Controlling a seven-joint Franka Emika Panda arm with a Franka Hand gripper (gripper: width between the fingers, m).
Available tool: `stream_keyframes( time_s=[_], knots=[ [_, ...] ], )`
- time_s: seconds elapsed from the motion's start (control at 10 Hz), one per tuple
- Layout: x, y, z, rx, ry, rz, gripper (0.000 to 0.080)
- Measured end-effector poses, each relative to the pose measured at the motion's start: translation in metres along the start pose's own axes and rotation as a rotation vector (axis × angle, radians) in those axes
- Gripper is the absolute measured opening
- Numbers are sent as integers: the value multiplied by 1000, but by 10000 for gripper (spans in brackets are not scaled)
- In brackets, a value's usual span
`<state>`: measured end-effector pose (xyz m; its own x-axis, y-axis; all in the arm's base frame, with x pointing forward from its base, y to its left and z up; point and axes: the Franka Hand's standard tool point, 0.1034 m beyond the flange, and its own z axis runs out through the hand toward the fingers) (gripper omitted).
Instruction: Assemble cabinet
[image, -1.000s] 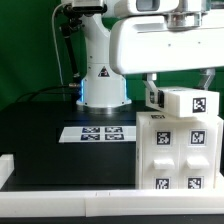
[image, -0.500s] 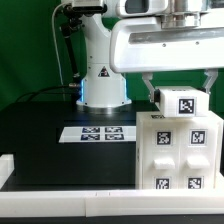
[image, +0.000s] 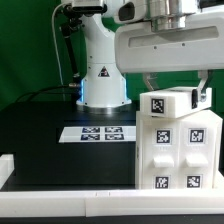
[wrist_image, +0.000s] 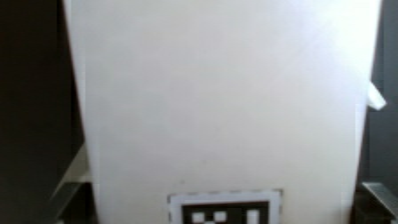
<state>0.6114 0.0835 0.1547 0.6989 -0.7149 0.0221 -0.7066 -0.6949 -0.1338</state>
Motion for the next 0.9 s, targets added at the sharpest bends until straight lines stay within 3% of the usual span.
stream_keyframes(
  time_s=[0.6, 0.9],
  knots=[
    [-1, -3, 0, 28, -27, 405, 560],
    [-3, 0, 1, 38, -60, 758, 560]
  ],
)
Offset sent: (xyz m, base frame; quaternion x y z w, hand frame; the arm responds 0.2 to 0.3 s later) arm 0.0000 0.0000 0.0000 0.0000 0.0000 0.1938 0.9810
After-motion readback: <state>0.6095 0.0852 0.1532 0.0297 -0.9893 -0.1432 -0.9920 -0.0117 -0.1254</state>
